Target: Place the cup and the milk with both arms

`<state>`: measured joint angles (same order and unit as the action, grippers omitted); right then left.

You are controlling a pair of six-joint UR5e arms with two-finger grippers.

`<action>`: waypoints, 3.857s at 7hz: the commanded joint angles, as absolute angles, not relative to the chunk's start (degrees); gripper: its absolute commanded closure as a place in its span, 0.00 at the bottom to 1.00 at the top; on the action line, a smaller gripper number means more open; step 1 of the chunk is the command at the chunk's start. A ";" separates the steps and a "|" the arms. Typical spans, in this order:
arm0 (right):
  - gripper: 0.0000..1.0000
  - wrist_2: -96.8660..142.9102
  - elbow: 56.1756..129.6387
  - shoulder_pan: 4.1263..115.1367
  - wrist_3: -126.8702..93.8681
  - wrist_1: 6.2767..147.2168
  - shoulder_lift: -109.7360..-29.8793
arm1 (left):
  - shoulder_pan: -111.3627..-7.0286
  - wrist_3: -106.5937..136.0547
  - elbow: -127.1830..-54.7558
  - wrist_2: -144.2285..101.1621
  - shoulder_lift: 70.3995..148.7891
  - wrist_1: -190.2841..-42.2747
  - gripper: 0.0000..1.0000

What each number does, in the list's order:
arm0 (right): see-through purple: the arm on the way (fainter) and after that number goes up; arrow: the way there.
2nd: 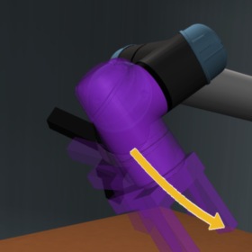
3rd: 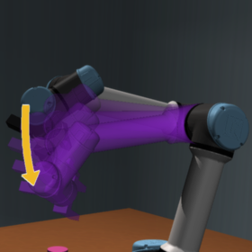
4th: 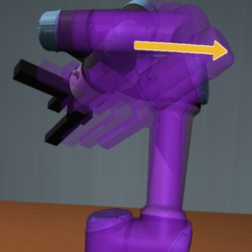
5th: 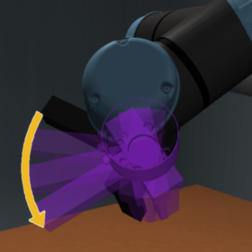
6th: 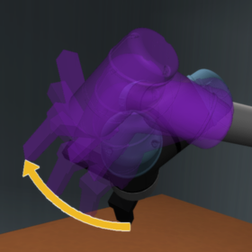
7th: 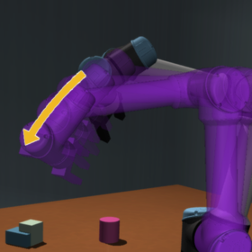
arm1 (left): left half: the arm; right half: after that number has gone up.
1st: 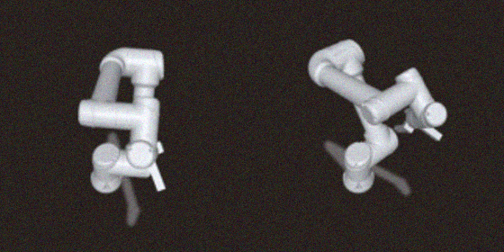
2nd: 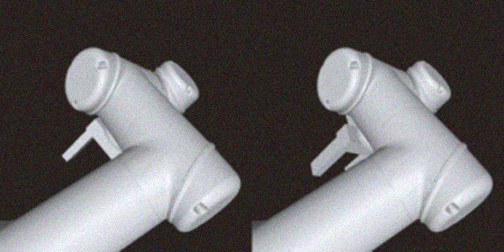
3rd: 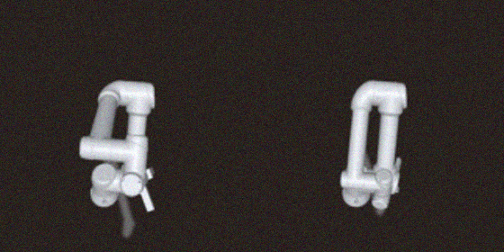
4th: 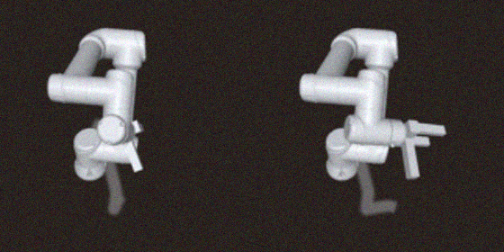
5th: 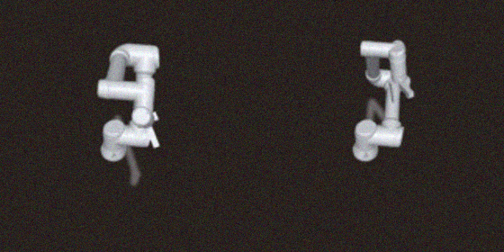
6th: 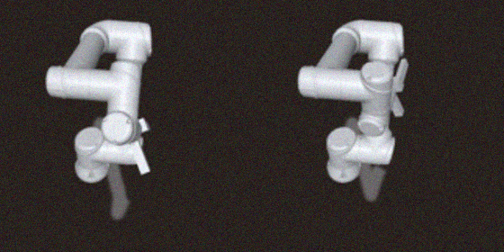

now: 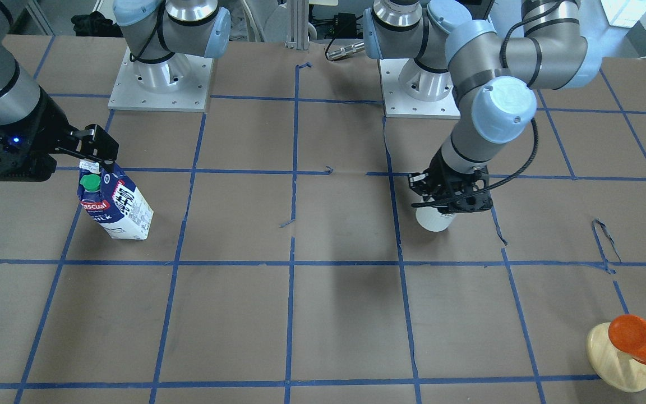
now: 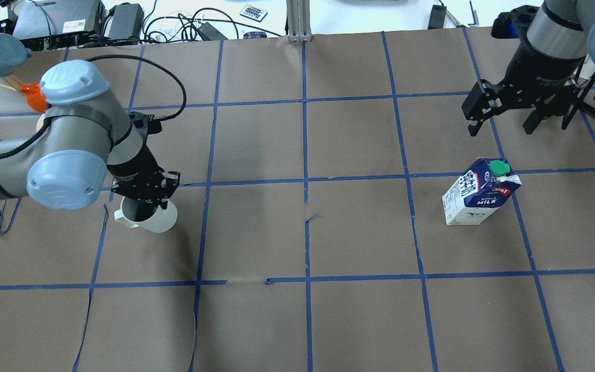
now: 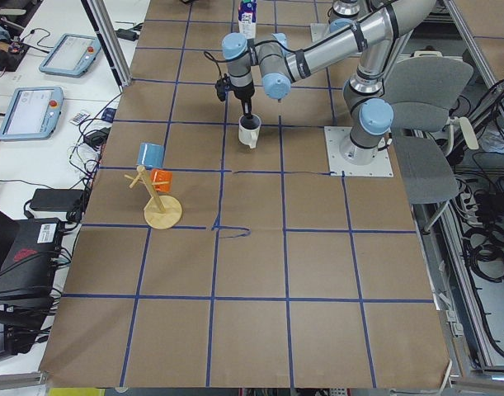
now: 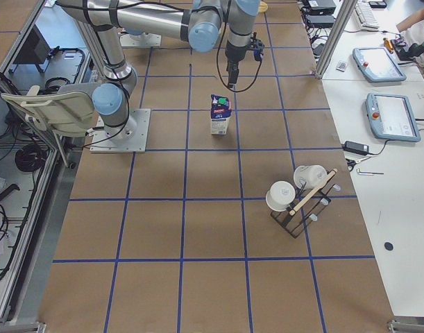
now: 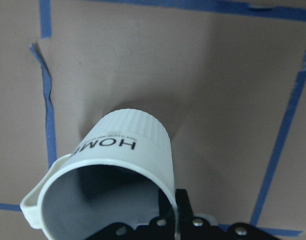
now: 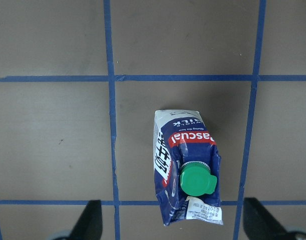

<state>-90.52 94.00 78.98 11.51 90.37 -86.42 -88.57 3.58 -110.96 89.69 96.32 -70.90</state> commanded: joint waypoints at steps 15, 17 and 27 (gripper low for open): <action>0.27 -89.74 102.04 73.21 15.03 93.52 -82.53 | -117.61 31.24 -96.78 85.87 108.47 -67.93 0.00; 0.41 -86.78 101.87 73.21 14.59 93.60 -82.53 | -112.36 21.06 -90.21 86.31 104.61 -75.02 0.00; 1.00 -81.65 95.27 89.17 2.74 92.28 -81.12 | -90.81 -1.55 -87.72 90.00 87.98 -89.30 0.00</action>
